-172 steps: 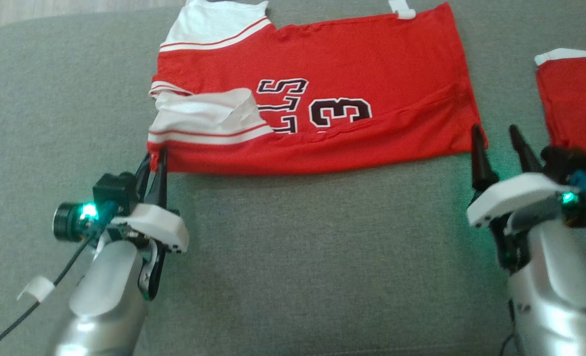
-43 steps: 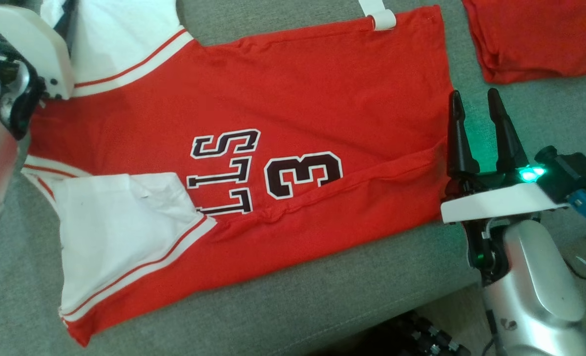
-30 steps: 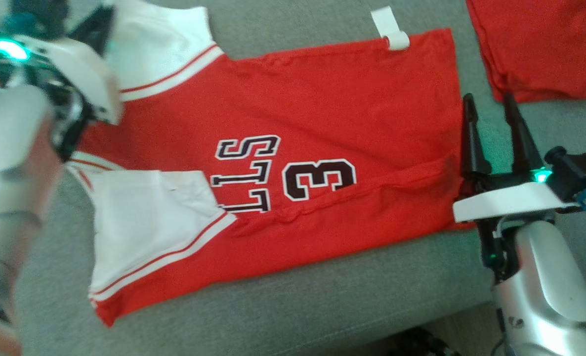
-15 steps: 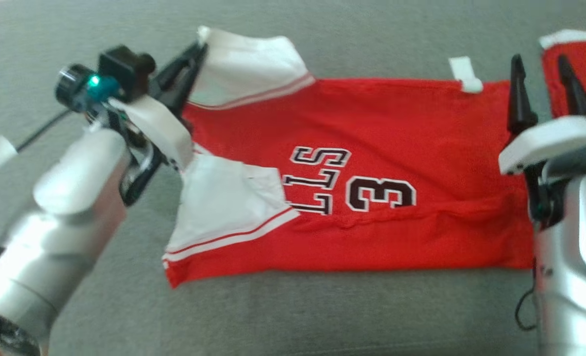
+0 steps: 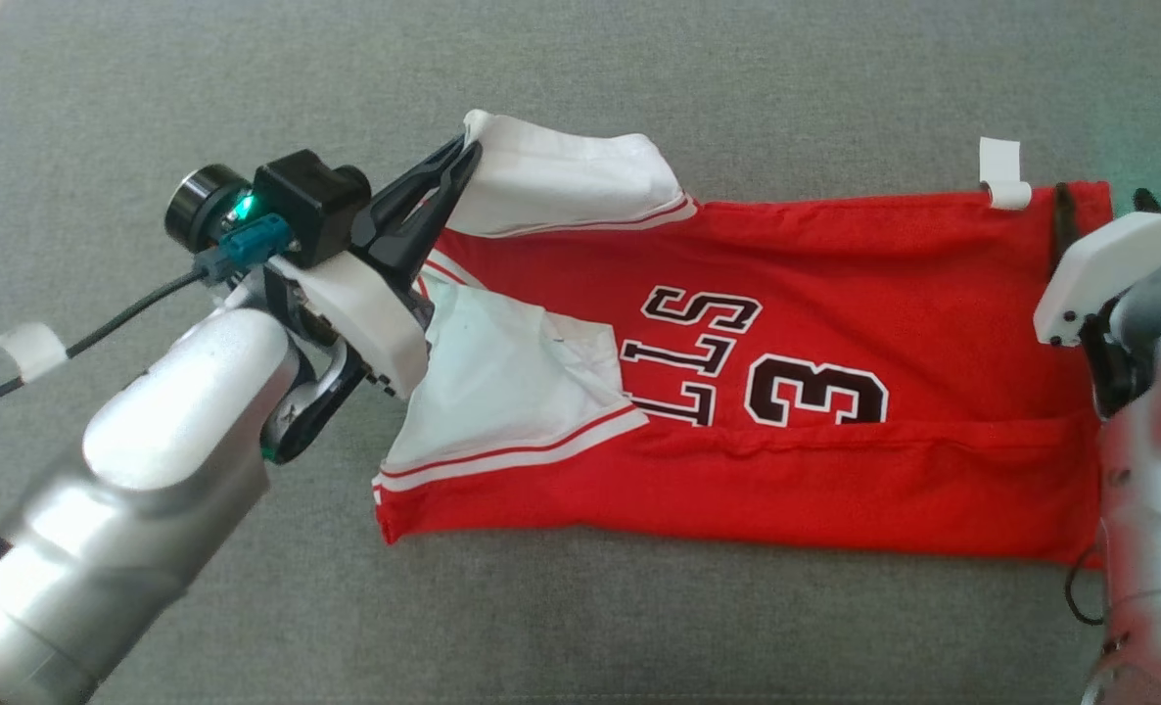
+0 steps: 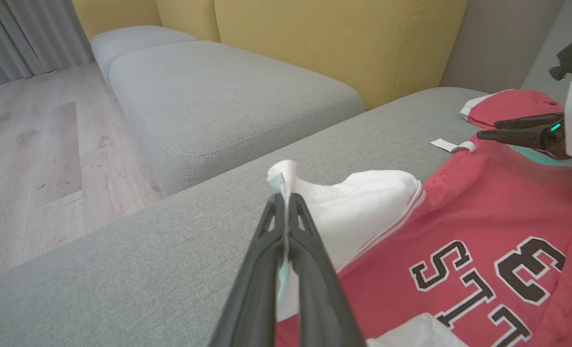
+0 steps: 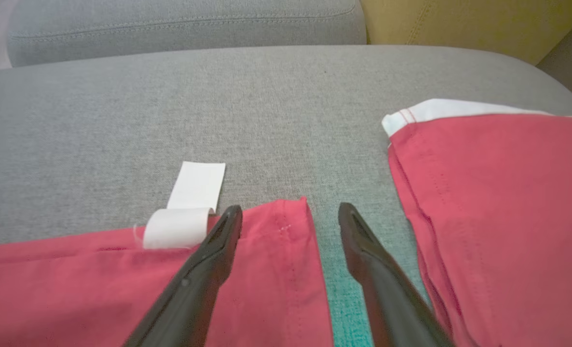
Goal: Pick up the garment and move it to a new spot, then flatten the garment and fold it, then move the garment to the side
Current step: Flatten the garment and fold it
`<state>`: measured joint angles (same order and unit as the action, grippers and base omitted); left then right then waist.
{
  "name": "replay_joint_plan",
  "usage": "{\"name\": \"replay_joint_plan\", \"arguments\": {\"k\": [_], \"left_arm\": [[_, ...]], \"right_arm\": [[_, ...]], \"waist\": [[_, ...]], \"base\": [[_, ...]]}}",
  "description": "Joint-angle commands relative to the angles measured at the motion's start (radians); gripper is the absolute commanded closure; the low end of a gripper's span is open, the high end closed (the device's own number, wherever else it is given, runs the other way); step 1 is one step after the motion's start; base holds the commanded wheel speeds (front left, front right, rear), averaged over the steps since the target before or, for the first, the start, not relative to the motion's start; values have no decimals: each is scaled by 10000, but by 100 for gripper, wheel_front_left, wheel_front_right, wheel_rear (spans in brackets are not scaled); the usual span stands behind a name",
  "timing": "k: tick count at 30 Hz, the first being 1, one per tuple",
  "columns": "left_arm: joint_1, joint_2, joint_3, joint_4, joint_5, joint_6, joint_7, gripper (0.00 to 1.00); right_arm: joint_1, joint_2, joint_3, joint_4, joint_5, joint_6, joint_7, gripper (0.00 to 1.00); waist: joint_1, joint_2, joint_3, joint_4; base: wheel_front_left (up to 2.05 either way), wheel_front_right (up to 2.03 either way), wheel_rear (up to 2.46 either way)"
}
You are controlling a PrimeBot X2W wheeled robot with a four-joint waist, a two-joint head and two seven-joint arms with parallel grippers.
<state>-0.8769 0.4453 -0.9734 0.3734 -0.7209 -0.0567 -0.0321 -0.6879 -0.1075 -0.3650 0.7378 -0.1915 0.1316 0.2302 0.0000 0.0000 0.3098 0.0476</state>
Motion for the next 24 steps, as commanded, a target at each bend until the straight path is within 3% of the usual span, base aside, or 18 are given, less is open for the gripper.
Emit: {"name": "replay_joint_plan", "arguments": {"k": [1, 10, 11, 12, 19, 24], "left_arm": [[-365, 454, 377, -380, -59, 141, 48, 100], [-619, 740, 503, -1148, -51, 464, 418, 100], [-646, 736, 502, -1188, -47, 482, 440, 100], [-672, 734, 500, -1217, -45, 492, 459, 100], [-813, 809, 753, -1049, -239, 612, 412, 100], [-1038, 922, 1078, -736, -403, 761, 340, 100]], "right_arm": [[-434, -91, 139, -89, -214, -9, -69, 0], [-1418, -267, 62, 1622, -903, -9, -131, 0], [-1496, -306, 132, 1804, -942, -9, -156, 57], [-1592, -343, 232, 1969, -948, -9, -222, 100], [-2604, -835, 1373, 2730, -288, -9, -1225, 100], [-3320, -1170, 2531, 2998, 873, -9, -1872, 100]], "waist": [[0, 0, 68, -55], [0, 0, 567, -196], [0, 0, 600, -197], [0, 0, 632, -198], [0, 0, 622, -338], [0, 0, 488, -512]], "base": [[0, 0, 0], [0, 0, 0], [0, 0, 0], [0, 0, 0], [0, 0, 0], [0, 0, 0]]}}
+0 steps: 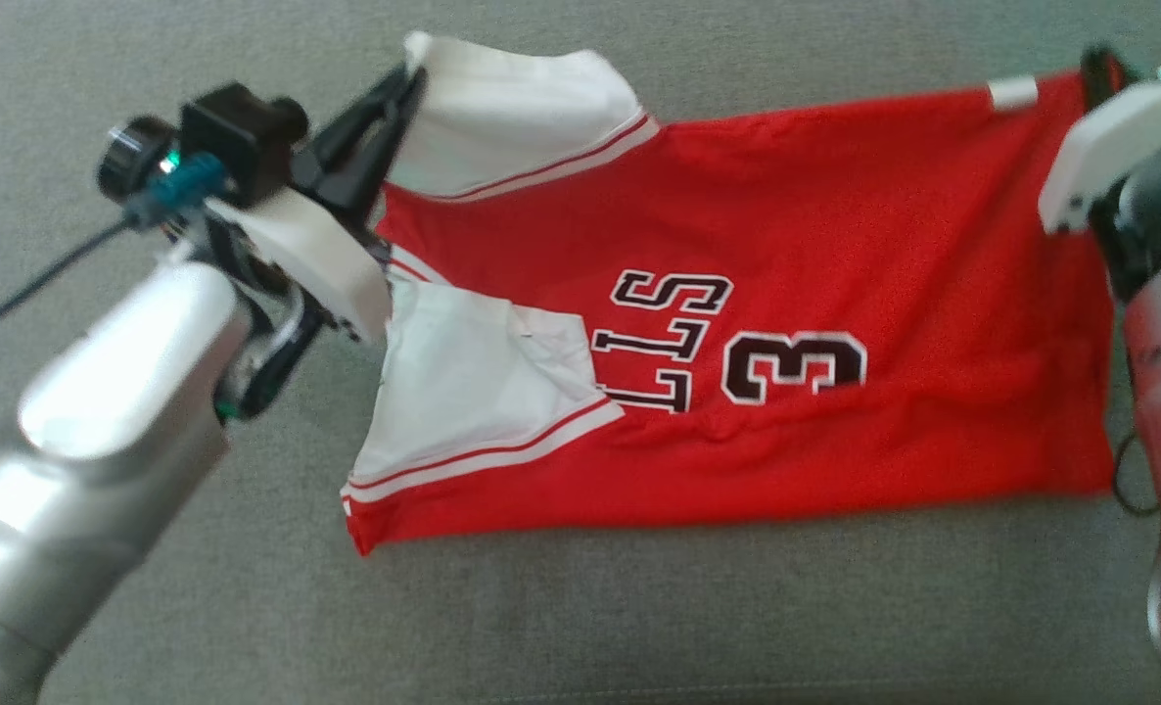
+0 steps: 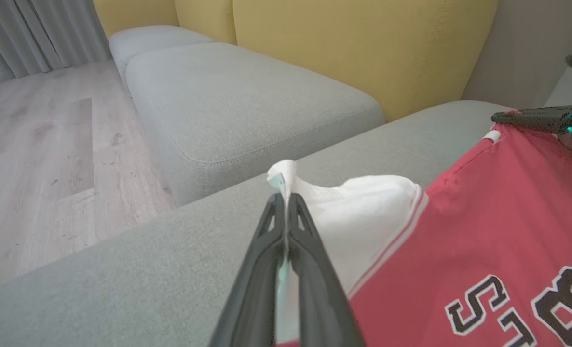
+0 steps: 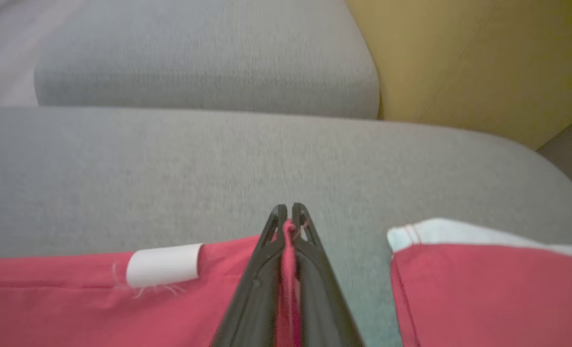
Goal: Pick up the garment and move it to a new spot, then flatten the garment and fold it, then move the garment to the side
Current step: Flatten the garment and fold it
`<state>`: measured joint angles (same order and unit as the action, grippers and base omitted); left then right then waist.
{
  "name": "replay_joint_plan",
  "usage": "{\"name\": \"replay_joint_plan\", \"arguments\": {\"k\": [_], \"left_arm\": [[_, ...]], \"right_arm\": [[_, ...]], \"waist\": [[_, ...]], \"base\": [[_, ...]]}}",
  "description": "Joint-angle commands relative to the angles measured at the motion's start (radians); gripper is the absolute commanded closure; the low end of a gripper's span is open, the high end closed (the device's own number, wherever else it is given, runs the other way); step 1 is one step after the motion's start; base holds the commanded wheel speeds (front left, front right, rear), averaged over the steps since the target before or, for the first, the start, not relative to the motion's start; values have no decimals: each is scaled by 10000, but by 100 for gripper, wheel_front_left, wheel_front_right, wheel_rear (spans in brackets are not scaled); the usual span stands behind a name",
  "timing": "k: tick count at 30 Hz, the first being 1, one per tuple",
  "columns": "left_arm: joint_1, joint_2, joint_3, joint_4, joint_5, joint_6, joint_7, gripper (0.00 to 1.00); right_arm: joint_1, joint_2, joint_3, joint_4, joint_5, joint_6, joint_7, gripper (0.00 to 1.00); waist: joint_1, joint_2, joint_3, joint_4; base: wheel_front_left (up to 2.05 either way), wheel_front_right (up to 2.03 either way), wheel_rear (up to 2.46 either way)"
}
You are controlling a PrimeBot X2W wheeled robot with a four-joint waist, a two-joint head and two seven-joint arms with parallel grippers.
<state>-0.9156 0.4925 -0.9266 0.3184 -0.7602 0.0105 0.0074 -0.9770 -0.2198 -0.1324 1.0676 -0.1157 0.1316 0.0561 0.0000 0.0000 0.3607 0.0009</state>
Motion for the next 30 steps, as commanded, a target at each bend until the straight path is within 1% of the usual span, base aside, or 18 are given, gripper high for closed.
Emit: {"name": "replay_joint_plan", "arguments": {"k": [1, 2, 3, 7, 9, 11, 13, 19, 23, 25, 28, 30], "left_arm": [[-750, 479, 652, -100, -6, 87, -48, 100], [-858, 494, 685, -3, -15, 63, -26, 100], [-858, 494, 685, -3, -15, 63, -26, 100], [-1517, 534, 790, 510, 110, -26, 59, 100], [-1966, 522, 823, 861, 251, -109, 36, 100], [-2455, 463, 744, 1225, 485, -293, -11, 100], [-2946, 324, 743, 1660, 590, -458, -56, 100], [-4049, -243, 646, 3083, 983, -687, -559, 100], [-4127, -612, 489, 3760, 1046, -863, -983, 100], [-3966, -784, 500, 3994, 826, -983, -1073, 100], [-3718, -970, 538, 4169, 537, -1078, -1177, 100], [-3503, -1037, 455, 4184, 460, -1116, -1162, 100]], "right_arm": [[-564, -102, 457, -316, 369, -9, -253, 100], [-686, -111, 758, -345, 663, -9, -387, 100], [-686, -111, 758, -345, 663, -9, -387, 100], [-1103, -219, 1692, -586, 1954, -9, -648, 100], [-1282, -293, 2125, -790, 2505, -9, -732, 100], [-1480, -383, 2445, -984, 3037, -9, -856, 100], [-1669, -422, 2696, -1181, 3556, -9, -975, 100], [-2083, -661, 3030, -1412, 4614, -9, -1478, 100], [-1983, -759, 3287, -1259, 5191, -9, -1568, 100], [-1796, -873, 3511, -1218, 5419, -9, -1613, 100], [-1436, -1137, 3787, -1181, 5831, -9, -1665, 100], [-1129, -1348, 4173, -1311, 6064, -9, -1631, 100]], "waist": [[0, 0, -21, -80], [0, 0, -14, -111], [0, 0, -14, -111], [0, 0, 115, -257], [0, 0, 214, -333], [0, 0, 315, -394], [0, 0, 428, -431], [0, 0, 677, -437], [0, 0, 641, -361], [0, 0, 563, -292], [0, 0, 349, -137], [0, 0, 191, -19]], "base": [[0, 0, 0], [0, 0, 0], [0, 0, 0], [0, 0, 0], [0, 0, 0], [0, 0, 0], [0, 0, 0], [0, 0, 0], [0, 0, 0], [0, 0, 0], [0, 0, 0], [0, 0, 0]]}}
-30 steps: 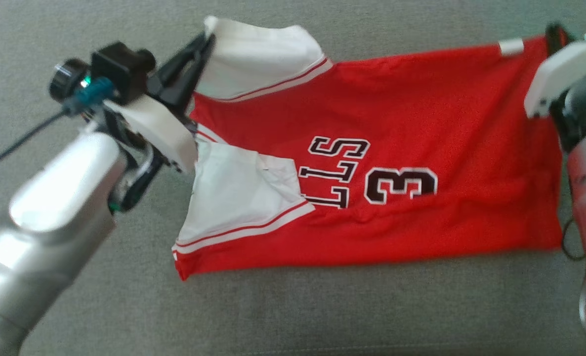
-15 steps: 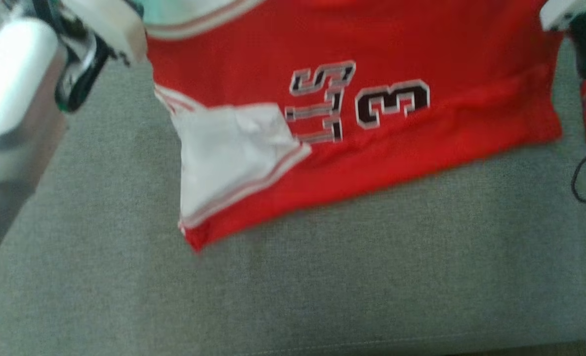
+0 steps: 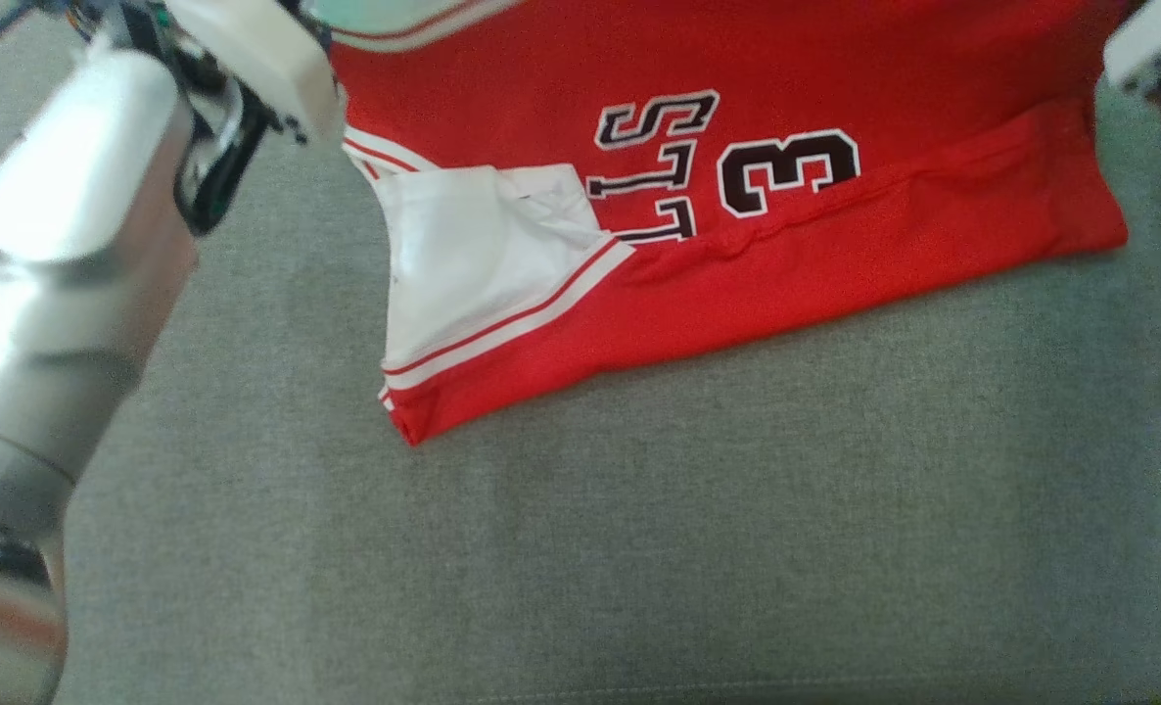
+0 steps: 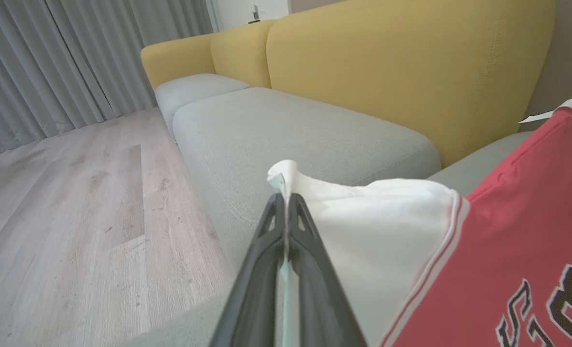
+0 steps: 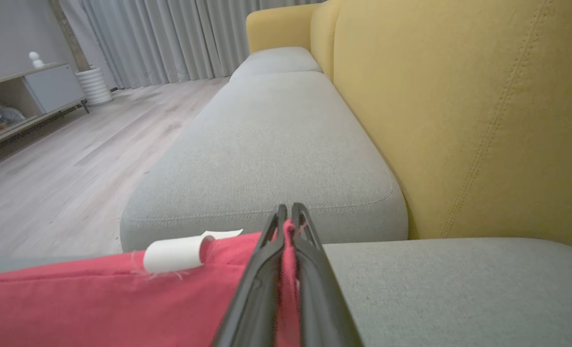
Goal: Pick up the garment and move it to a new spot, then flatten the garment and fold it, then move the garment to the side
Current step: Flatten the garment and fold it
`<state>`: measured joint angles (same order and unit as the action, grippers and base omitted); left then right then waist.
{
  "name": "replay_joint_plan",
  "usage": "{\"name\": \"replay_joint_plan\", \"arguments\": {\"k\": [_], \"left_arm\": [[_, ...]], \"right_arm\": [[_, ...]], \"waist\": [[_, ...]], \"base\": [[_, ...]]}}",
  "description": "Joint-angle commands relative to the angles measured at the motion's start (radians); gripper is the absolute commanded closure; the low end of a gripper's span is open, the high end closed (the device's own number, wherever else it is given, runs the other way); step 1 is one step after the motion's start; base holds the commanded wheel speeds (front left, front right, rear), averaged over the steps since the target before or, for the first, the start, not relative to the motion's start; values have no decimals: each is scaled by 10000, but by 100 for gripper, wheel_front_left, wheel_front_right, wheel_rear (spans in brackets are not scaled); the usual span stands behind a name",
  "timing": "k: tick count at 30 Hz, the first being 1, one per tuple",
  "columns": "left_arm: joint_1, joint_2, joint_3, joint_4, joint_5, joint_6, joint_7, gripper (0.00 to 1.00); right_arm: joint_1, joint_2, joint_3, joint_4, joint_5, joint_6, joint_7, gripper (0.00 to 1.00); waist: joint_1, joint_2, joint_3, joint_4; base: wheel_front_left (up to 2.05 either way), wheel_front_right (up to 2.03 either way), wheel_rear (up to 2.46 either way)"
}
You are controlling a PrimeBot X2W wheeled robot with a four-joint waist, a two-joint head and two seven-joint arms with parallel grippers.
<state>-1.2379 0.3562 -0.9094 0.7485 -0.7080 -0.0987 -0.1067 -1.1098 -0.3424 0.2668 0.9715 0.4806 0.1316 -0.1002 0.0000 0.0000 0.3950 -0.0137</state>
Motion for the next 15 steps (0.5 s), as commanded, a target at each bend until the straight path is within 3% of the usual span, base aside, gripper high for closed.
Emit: {"name": "replay_joint_plan", "arguments": {"k": [1, 12, 14, 15], "left_arm": [[-150, 324, 210, -137, -85, -48, 30, 100], [2077, 1103, -594, -1523, -716, -220, 1072, 100], [2578, 1334, -781, -1948, -932, -229, 1560, 100], [3122, 1553, -1030, -2432, -1347, -256, 2286, 100]], "right_arm": [[371, -226, 365, -426, 264, -9, -24, 100], [2184, -1372, 2173, -837, 1713, -9, 741, 100], [2462, -1630, 2503, -811, 1843, -9, 866, 100], [2692, -1878, 2832, -676, 1828, -9, 987, 100]], "waist": [[0, 0, -230, 175], [0, 0, -1091, 477], [0, 0, -1234, 524], [0, 0, -1368, 568]], "base": [[0, 0, 0], [0, 0, 0], [0, 0, 0], [0, 0, 0]]}}
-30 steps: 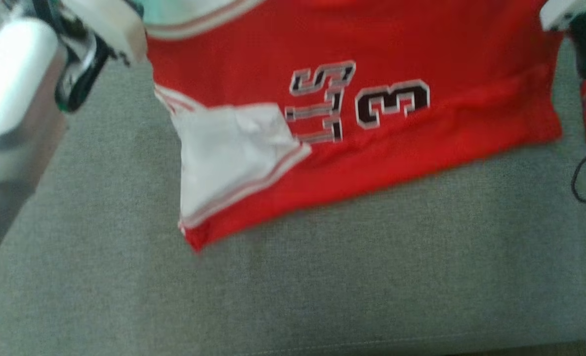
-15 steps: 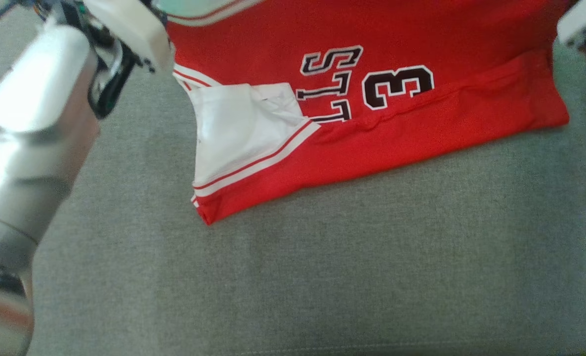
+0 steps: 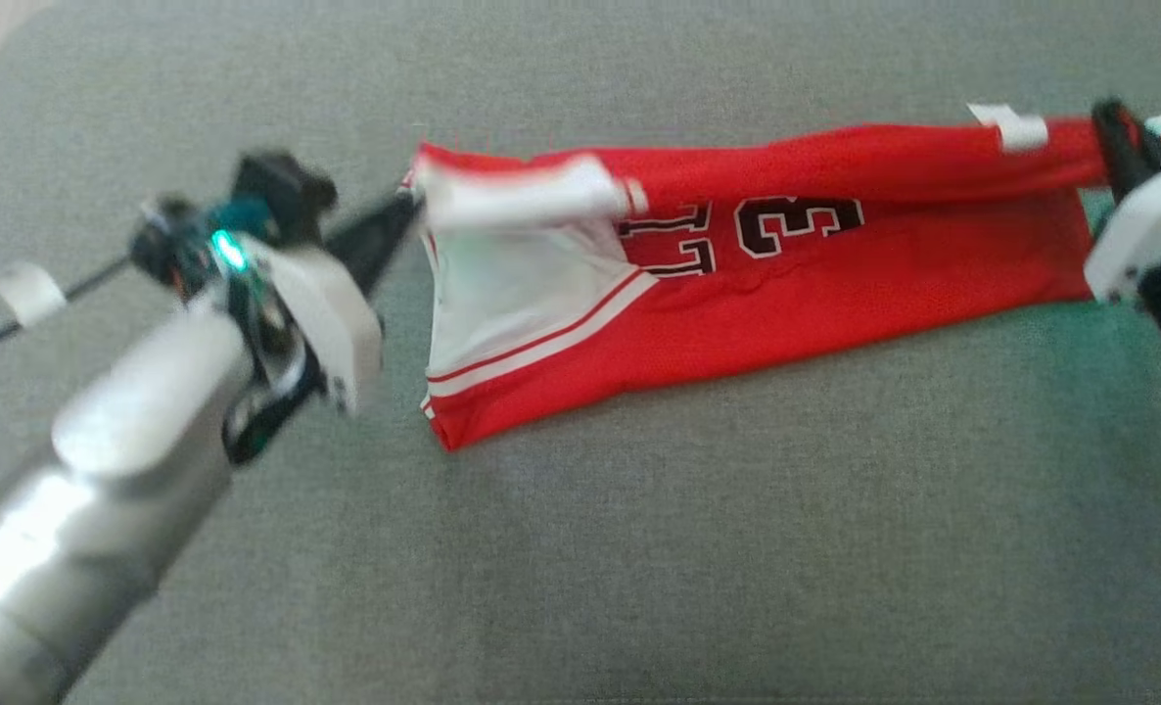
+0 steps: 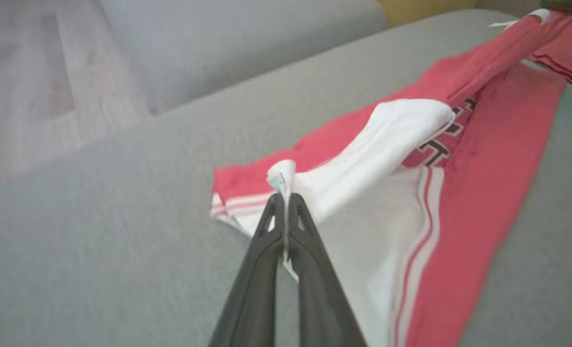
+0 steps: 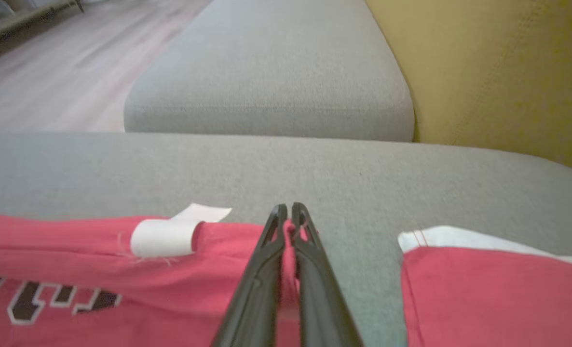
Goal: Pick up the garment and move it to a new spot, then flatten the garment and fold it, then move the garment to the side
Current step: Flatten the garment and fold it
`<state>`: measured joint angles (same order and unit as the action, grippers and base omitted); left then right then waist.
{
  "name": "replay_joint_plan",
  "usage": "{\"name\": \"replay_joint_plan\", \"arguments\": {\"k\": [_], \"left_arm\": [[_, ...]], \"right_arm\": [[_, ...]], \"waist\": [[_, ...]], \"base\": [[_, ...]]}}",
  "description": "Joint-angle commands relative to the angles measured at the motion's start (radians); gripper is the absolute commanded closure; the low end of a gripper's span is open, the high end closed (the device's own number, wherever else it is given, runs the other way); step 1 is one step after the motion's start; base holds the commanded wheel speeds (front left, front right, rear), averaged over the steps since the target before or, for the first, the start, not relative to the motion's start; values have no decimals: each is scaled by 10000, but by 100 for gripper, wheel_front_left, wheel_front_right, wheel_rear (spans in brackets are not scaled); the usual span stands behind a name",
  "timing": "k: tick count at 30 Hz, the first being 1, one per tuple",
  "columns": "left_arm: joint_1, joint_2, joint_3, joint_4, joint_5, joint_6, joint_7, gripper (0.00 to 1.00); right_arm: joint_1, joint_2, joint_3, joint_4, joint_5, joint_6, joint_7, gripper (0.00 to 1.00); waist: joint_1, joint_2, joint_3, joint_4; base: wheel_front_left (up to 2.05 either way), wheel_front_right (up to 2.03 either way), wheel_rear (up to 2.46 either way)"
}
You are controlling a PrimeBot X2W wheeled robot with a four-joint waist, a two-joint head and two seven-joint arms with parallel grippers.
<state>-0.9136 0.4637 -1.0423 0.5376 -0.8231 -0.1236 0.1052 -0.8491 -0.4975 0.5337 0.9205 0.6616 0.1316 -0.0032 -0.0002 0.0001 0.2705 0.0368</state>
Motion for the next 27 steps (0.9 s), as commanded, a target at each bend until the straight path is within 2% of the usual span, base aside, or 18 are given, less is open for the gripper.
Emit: {"name": "replay_joint_plan", "arguments": {"k": [1, 5, 11, 16, 20, 21, 22, 23, 27], "left_arm": [[-120, 477, 299, -322, -196, -7, 168, 100], [542, 960, -55, -1261, -613, -24, 1049, 100], [1008, 1400, -238, -2189, -859, 199, 1679, 100], [1202, 1535, -304, -2662, -887, 435, 1828, 100], [1324, 1568, -487, -2811, -753, 516, 1912, 100], [1346, 1550, -462, -2834, -708, 591, 1796, 93], [1345, 1524, -416, -2851, -607, 674, 1578, 35], [1356, 1488, -351, -2812, -523, 800, 1357, 0], [1281, 1065, 30, -2442, -212, 1294, 166, 0]], "right_arm": [[85, -326, 163, -166, 18, -9, 17, 100], [388, -629, 936, 63, -124, -9, 299, 100], [395, -857, 1848, 241, -222, -9, 831, 100], [327, -1043, 2477, 309, -217, -9, 1221, 100], [364, -1025, 2755, 243, 205, -9, 1607, 100], [322, -1051, 2781, 252, 245, -9, 1592, 99], [301, -1050, 2760, 293, 344, -9, 1611, 0], [279, -1054, 2837, 268, 355, -9, 1622, 0], [6, -1056, 2515, 353, 635, -9, 1038, 0]], "waist": [[2, -1, -122, 63], [2, -1, -275, 105], [2, -1, -397, 56], [2, -1, -422, -42], [2, -1, -434, -143], [2, -1, -439, -171], [2, -1, -445, -200], [2, -1, -457, -227], [2, -1, -536, -277]], "base": [[0, 0, 0], [0, 0, 0], [0, 0, 0], [0, 0, 0], [0, 0, 0], [0, 0, 0], [0, 0, 0], [0, 0, 0], [0, 0, 0]]}}
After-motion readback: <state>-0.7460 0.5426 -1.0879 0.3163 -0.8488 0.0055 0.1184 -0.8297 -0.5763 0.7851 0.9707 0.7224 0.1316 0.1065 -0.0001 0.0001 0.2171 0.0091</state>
